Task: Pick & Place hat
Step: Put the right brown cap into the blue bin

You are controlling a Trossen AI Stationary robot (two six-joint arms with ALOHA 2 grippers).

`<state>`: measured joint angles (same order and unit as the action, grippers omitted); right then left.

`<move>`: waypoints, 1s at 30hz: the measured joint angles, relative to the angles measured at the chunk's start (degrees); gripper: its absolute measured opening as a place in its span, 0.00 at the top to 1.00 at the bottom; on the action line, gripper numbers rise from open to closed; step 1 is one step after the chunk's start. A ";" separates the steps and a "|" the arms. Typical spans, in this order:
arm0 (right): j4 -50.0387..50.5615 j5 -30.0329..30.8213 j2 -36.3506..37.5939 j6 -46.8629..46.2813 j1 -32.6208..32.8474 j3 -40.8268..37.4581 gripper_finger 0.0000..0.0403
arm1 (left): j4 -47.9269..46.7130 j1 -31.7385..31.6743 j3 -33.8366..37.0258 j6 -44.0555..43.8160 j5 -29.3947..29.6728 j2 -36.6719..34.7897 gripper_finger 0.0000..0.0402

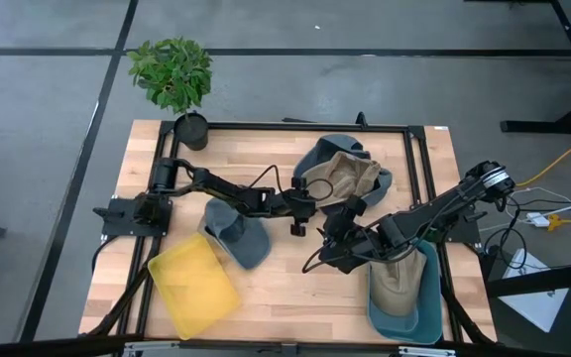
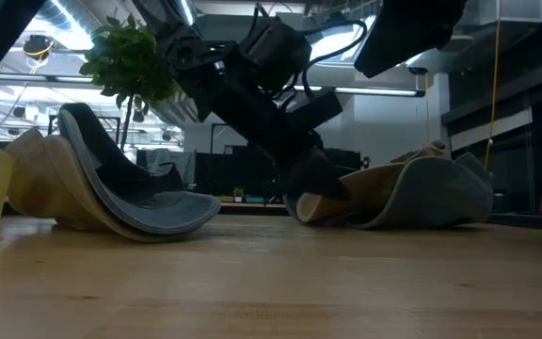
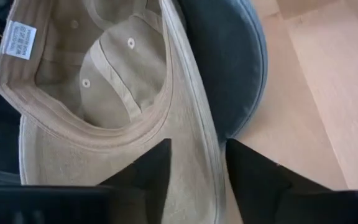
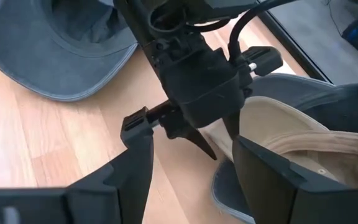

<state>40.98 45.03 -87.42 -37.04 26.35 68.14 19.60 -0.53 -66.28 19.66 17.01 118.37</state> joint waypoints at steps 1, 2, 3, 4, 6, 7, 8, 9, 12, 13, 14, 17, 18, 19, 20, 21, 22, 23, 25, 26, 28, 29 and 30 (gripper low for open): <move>0.02 -0.01 0.00 0.00 0.00 0.00 0.46 | -0.12 -0.04 0.00 -0.20 -0.02 -0.02 0.70; -0.01 0.04 0.00 -0.05 0.00 0.00 0.46 | -0.16 -0.07 0.00 -0.44 -0.06 -0.02 0.74; -0.01 0.32 0.00 -0.17 0.00 0.00 0.46 | -0.29 -0.08 0.00 -0.51 -0.06 -0.02 0.78; -0.18 0.66 0.00 -0.25 0.00 0.00 0.46 | -0.37 -0.09 0.00 -0.50 -0.09 -0.13 0.83; -1.10 1.53 0.00 -0.24 0.00 0.00 0.46 | -0.81 -0.07 0.00 -0.49 0.12 -0.76 0.93; -1.48 1.87 0.00 -0.22 0.00 0.00 0.46 | -0.97 -0.07 0.00 -0.52 0.11 -1.25 0.96; -1.87 1.89 0.00 -0.20 0.00 0.00 0.46 | -1.82 -0.09 0.00 -0.74 -0.12 -1.93 0.97; -2.12 1.88 0.00 -0.21 0.00 0.00 0.46 | -2.96 -0.09 0.00 -0.70 -0.08 -2.76 0.97; -2.64 1.90 0.00 -0.23 0.00 0.00 0.46 | -9.83 0.06 0.00 -0.68 -0.17 -7.03 0.97; -2.65 1.92 0.00 -0.21 0.00 0.00 0.46 | -12.25 0.10 0.00 -0.71 -0.19 -8.94 0.97; -2.64 1.97 0.00 -0.21 0.00 0.00 0.46 | -15.08 0.12 0.00 -0.90 -0.20 -11.07 0.97; -2.63 3.87 0.00 0.20 0.00 0.00 0.46 | -22.72 0.22 0.00 -1.08 -0.15 -18.11 0.97; -2.61 4.97 0.00 0.26 0.02 0.00 0.46 | -25.26 0.22 0.00 -1.07 -0.14 -20.45 0.97; -2.61 6.06 0.00 0.26 0.00 0.00 0.46 | -27.45 0.22 0.00 -1.08 -0.14 -22.83 0.97; -2.60 7.07 0.00 0.28 0.00 0.00 0.46 | -29.88 0.22 0.00 -1.08 -0.06 -25.22 0.97; -2.59 8.29 0.00 0.41 0.00 0.00 0.46 | -32.68 0.22 0.00 -1.10 0.17 -27.58 0.97; -2.59 9.60 0.00 0.60 0.00 0.00 0.46 | -35.21 0.22 0.00 -1.18 0.74 -29.86 0.97; -2.62 10.92 0.00 1.06 0.00 0.00 0.46 | -37.91 0.15 0.00 -1.49 1.74 -31.97 0.97; -2.72 14.20 0.00 1.51 0.00 0.00 0.46 | -43.20 0.13 0.00 -2.91 4.63 -35.98 0.98; -2.84 15.96 0.00 1.49 0.00 0.00 0.46 | -45.20 0.09 0.00 -3.64 6.06 -37.83 0.98; -3.00 19.65 0.00 1.49 0.00 0.00 0.46 | -48.00 0.01 0.00 -5.05 7.86 -41.51 0.97; -3.02 20.93 0.00 1.47 0.00 0.00 0.46 | -48.62 0.00 0.00 -5.57 8.11 -43.28 0.97; -3.04 21.85 0.00 1.43 0.00 0.00 0.46 | -48.72 0.00 0.00 -5.98 8.08 -44.93 0.97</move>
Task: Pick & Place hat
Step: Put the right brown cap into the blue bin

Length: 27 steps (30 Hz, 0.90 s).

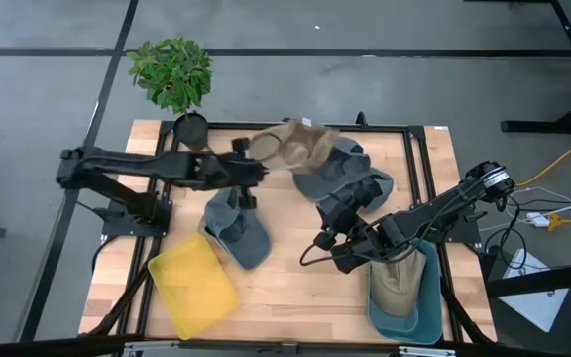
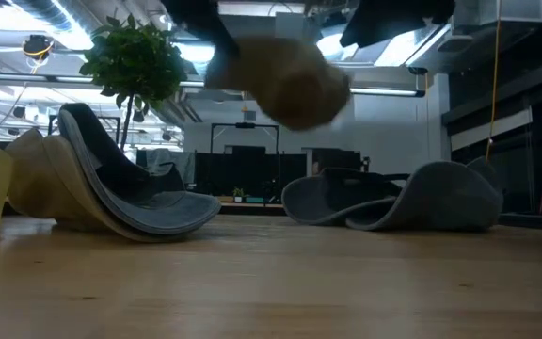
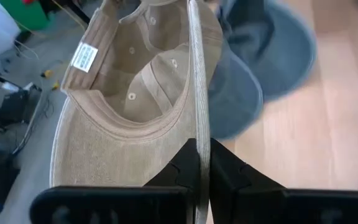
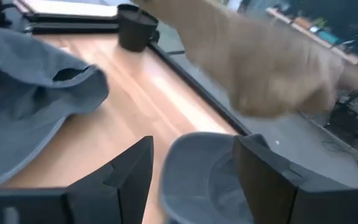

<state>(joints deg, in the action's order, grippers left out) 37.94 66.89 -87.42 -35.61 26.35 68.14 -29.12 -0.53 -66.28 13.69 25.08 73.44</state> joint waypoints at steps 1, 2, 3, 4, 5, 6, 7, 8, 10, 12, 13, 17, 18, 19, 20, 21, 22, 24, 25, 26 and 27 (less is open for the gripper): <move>-0.02 0.65 0.00 -0.13 -0.01 0.00 0.46 | 0.11 0.02 0.00 -0.54 -0.13 -1.56 0.97; -0.16 1.28 0.00 -0.16 -0.23 0.00 0.46 | 0.21 0.06 0.00 -1.18 -0.29 -3.13 0.97; -0.63 1.80 -0.08 -0.12 -0.43 0.00 0.46 | 0.30 0.06 0.00 -1.73 -0.86 -4.49 0.97; -1.07 2.43 -0.17 -0.05 -0.64 0.00 0.46 | 0.68 0.06 0.00 -2.55 -1.60 -5.74 0.97; -1.23 3.16 -0.25 0.06 -0.90 0.00 0.46 | 1.15 0.04 0.00 -3.53 -2.53 -6.93 0.97; -1.35 4.00 -0.43 0.08 -1.25 0.00 0.46 | 1.16 0.04 0.00 -4.67 -3.54 -8.02 0.97; -1.76 5.37 -0.78 0.08 -1.66 0.00 0.46 | 1.48 0.04 0.00 -5.78 -4.44 -8.89 0.97; -1.95 7.19 -1.02 0.10 -2.01 0.00 0.46 | 2.05 0.04 0.00 -6.78 -5.48 -9.66 0.97; -1.98 11.91 -1.73 0.49 -2.38 0.00 0.46 | 2.09 0.04 0.00 -8.64 -7.98 -11.10 0.97; -2.25 18.14 -2.33 2.16 -2.86 0.02 0.46 | 2.22 -0.02 0.00 -10.19 -9.58 -12.53 0.97; -2.29 21.14 -2.68 3.39 -2.90 0.02 0.46 | 2.11 -0.26 0.00 -11.02 -9.89 -13.27 0.97; -3.02 23.07 -3.38 8.04 -4.46 0.04 0.46 | 1.83 -2.09 -0.40 -16.40 -12.12 -16.76 0.97; -3.06 23.09 -3.37 7.87 -5.19 0.04 0.46 | 2.01 -2.55 -0.53 -17.84 -13.50 -17.63 0.97; -3.36 23.13 -3.37 7.48 -5.82 0.04 0.46 | 1.96 -2.93 -0.55 -19.11 -14.95 -18.47 0.97; -3.71 23.17 -3.46 7.38 -6.43 0.04 0.46 | 1.85 -3.29 -0.55 -20.23 -16.24 -19.16 0.97; -3.87 23.18 -3.55 7.49 -6.93 0.04 0.46 | 1.75 -3.39 -0.55 -21.26 -17.20 -19.63 0.97; -4.16 23.14 -3.61 7.61 -7.29 0.04 0.46 | 1.41 -3.44 -0.55 -21.99 -18.03 -20.03 0.97; -5.10 23.11 -3.63 7.63 -7.92 0.02 0.46 | 0.48 -3.36 -0.55 -23.27 -19.71 -20.41 0.97; -5.62 23.10 -3.63 7.72 -8.23 0.03 0.46 | 0.34 -3.33 -0.55 -23.89 -20.74 -20.43 0.97; -6.10 22.64 -3.63 7.91 -8.46 0.04 0.46 | 0.07 -3.31 -0.55 -24.21 -21.77 -20.38 0.97; -6.96 20.99 -3.63 8.52 -8.80 0.02 0.46 | -0.33 -3.31 -0.55 -24.44 -22.78 -20.35 0.97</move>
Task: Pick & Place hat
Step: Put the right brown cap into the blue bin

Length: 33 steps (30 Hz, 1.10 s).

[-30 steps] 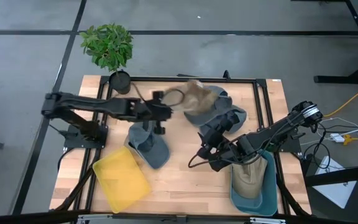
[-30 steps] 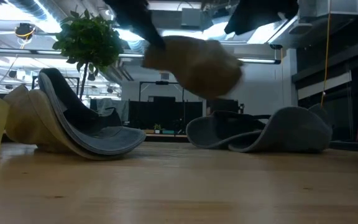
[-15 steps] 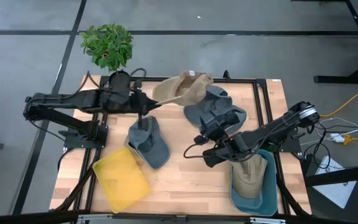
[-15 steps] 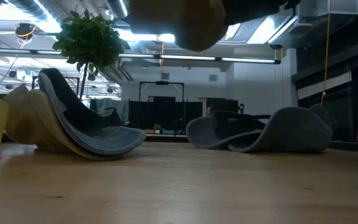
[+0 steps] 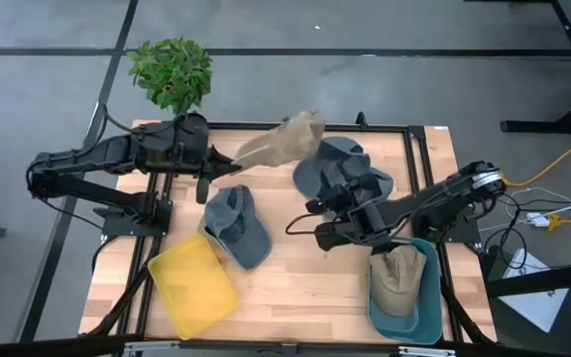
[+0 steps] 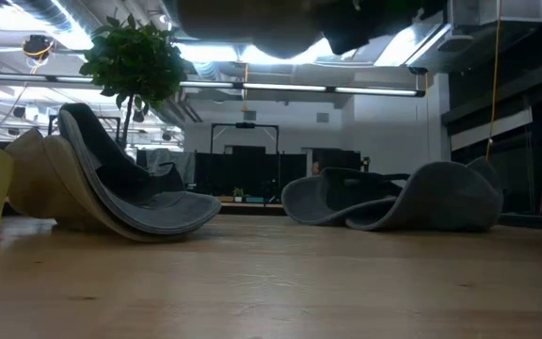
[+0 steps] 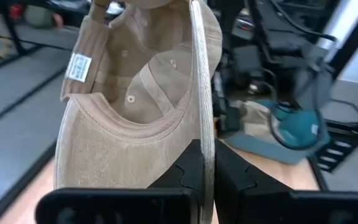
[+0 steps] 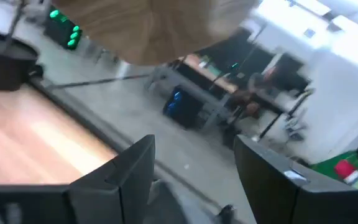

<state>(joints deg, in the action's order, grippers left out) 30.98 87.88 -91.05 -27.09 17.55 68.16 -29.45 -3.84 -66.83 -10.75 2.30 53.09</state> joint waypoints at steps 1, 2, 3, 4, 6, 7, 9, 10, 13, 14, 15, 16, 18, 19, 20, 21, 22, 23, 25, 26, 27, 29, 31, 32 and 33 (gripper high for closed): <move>-1.35 -2.69 0.00 1.34 -0.40 0.02 0.46 | -0.43 0.02 0.00 -0.05 -0.80 0.07 0.97; -2.55 -6.49 0.00 2.68 -0.83 0.10 0.46 | -0.72 0.04 0.00 -0.05 -1.03 0.25 0.97; -4.07 -11.44 0.00 4.35 -1.46 0.40 0.46 | -1.05 0.04 0.00 -0.04 -1.04 0.39 0.97; -6.35 -17.15 0.00 6.33 -2.12 0.75 0.46 | -1.64 0.03 0.00 -0.03 -1.02 0.46 0.97; -13.69 -29.84 0.00 12.34 -3.56 0.87 0.46 | -2.08 -0.04 0.02 0.70 -0.93 0.47 0.97; -18.11 -36.03 0.00 16.17 -4.21 0.87 0.46 | -2.02 -0.04 0.00 1.02 -0.89 0.46 0.97; -27.78 -46.63 0.00 24.57 -5.03 0.87 0.46 | -2.08 -0.04 0.00 1.28 -0.94 0.47 0.97; -32.55 -50.54 0.00 28.86 -5.13 0.91 0.46 | -2.08 -0.04 0.00 1.34 -1.00 0.46 0.97; -44.13 -51.57 0.05 38.03 -4.75 0.96 0.46 | -2.08 -0.02 0.00 2.25 -0.48 -0.27 0.97; -46.64 -48.27 0.18 40.36 -4.20 0.96 0.46 | -2.08 -0.02 0.00 2.68 0.21 -0.72 0.97; -48.58 -43.52 0.25 42.46 -3.65 0.96 0.46 | -2.10 -0.02 0.00 2.91 1.12 -1.29 0.97; -50.01 -38.18 0.29 44.06 -3.20 0.96 0.46 | -2.05 -0.02 0.01 2.96 2.18 -1.91 0.97; -50.71 -29.59 0.37 46.17 -2.56 0.98 0.46 | -1.99 -0.02 0.01 3.15 4.25 -3.29 0.97; -50.47 -27.49 0.37 46.41 -2.45 0.98 0.46 | -1.70 -0.02 0.00 3.43 5.33 -3.94 0.97; -50.37 -26.90 0.36 46.53 -2.37 0.98 0.46 | -1.37 -0.02 0.00 3.57 6.25 -4.60 0.97; -50.39 -26.85 0.33 46.69 -2.39 0.98 0.46 | -1.08 -0.02 0.01 3.59 7.03 -5.17 0.97; -50.44 -26.91 0.33 46.90 -2.47 0.98 0.46 | -0.60 -0.02 0.00 3.58 7.37 -5.67 0.97; -50.82 -26.92 0.33 46.92 -2.74 0.98 0.46 | -0.17 -0.02 0.00 3.55 7.44 -6.16 0.97; -52.29 -26.62 0.33 47.11 -3.74 0.98 0.46 | -0.12 -0.04 0.00 3.52 7.23 -6.88 0.97; -53.39 -26.56 0.33 47.58 -4.39 0.98 0.46 | -0.16 -0.04 0.00 3.35 7.18 -7.10 0.97; -54.93 -26.56 0.33 48.59 -5.13 0.98 0.46 | -0.30 -0.03 0.00 2.95 7.09 -7.30 0.97; -58.61 -26.64 0.33 50.31 -6.59 0.98 0.46 | -0.38 -0.02 0.00 2.16 6.76 -7.40 0.97; -61.56 -28.66 0.33 51.47 -8.03 0.98 0.46 | -0.38 -0.02 0.00 1.98 6.63 -7.40 0.97; -62.87 -29.19 0.33 52.09 -8.61 0.98 0.46 | -0.38 -0.02 0.00 1.99 6.63 -7.36 0.97; -64.40 -29.24 0.31 52.67 -9.17 0.98 0.46 | -0.38 -0.02 0.00 1.97 6.63 -7.36 0.97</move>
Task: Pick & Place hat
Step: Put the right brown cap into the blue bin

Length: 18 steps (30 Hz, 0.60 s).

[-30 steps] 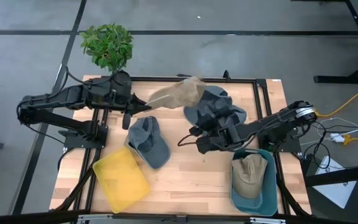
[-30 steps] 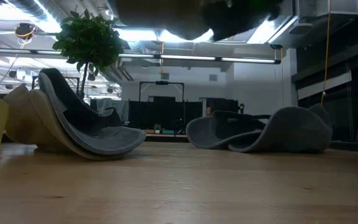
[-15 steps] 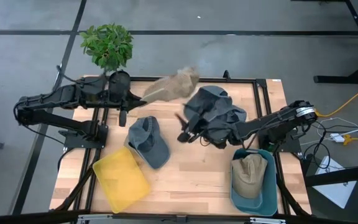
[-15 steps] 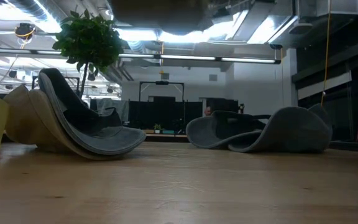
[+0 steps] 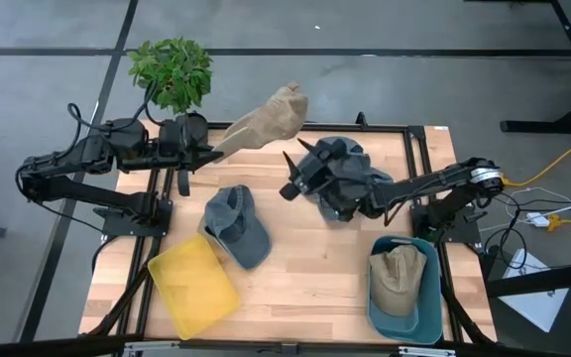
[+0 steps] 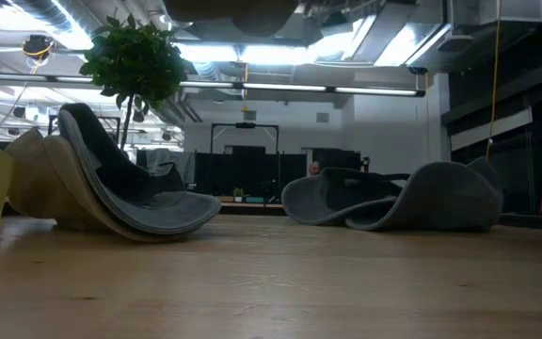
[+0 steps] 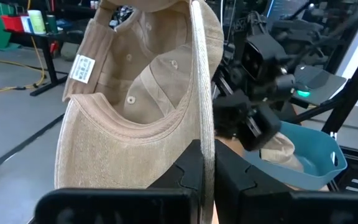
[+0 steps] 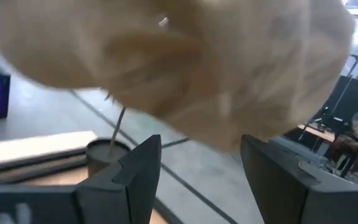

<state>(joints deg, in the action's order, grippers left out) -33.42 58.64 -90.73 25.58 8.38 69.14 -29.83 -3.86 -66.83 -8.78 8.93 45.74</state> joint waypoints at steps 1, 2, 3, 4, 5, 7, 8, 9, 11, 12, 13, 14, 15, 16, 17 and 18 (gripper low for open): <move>-0.94 -0.16 -0.01 0.39 -0.50 0.00 0.46 | 0.02 0.00 0.00 -0.02 -0.02 0.08 0.97; -1.73 -0.44 0.01 0.43 -1.01 0.00 0.46 | 0.02 0.00 0.00 -0.01 -0.02 0.16 0.97; -2.24 -1.23 0.02 0.43 -1.57 0.00 0.46 | -0.01 0.00 0.00 0.02 -0.02 0.21 0.97; -2.65 -2.19 0.02 0.48 -2.10 0.00 0.46 | -0.04 0.00 0.00 0.01 -0.02 0.26 0.97; -3.16 -3.46 0.00 0.55 -2.55 0.00 0.46 | -0.02 0.00 0.00 0.01 -0.02 0.25 0.97; -4.54 -6.41 -0.01 0.55 -3.53 0.00 0.46 | 0.00 0.00 0.00 0.04 -0.02 0.20 0.97; -5.51 -7.36 -0.01 0.57 -3.93 0.00 0.46 | 0.00 0.00 0.00 0.02 -0.02 0.22 0.97; -6.37 -7.66 -0.01 0.65 -4.34 0.00 0.46 | -0.01 0.00 0.00 0.03 -0.02 0.22 0.97; -7.65 -7.74 -0.01 2.05 -5.19 0.00 0.46 | 0.00 0.00 0.00 0.02 -0.02 0.22 0.97; -8.34 -7.85 -0.01 2.62 -5.61 -0.01 0.46 | 0.00 0.00 0.00 0.00 -0.02 0.22 0.97; -9.23 -8.06 -0.01 3.13 -5.96 0.00 0.46 | 0.00 0.00 0.00 0.00 -0.02 0.22 0.97; -9.80 -8.75 -0.01 3.33 -6.33 -0.02 0.46 | 0.00 0.00 0.00 0.00 -0.02 0.22 0.97; -10.35 -9.96 -0.01 3.37 -6.66 0.00 0.46 | 0.00 0.00 0.00 0.00 -0.02 0.22 0.97; -10.85 -10.94 -0.01 3.43 -6.99 -0.02 0.46 | 0.00 0.00 0.00 0.00 -0.02 0.22 0.97; -11.47 -11.59 -0.01 3.54 -7.34 -0.02 0.46 | 0.00 0.00 0.00 0.00 -0.02 0.22 0.97; -12.20 -11.98 -0.01 3.64 -7.73 -0.02 0.46 | 0.00 0.00 0.00 0.00 -0.02 0.24 0.97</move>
<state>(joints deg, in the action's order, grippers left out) -45.62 46.65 -90.74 29.22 0.65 69.12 -29.82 -3.86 -66.83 -8.78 8.91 45.97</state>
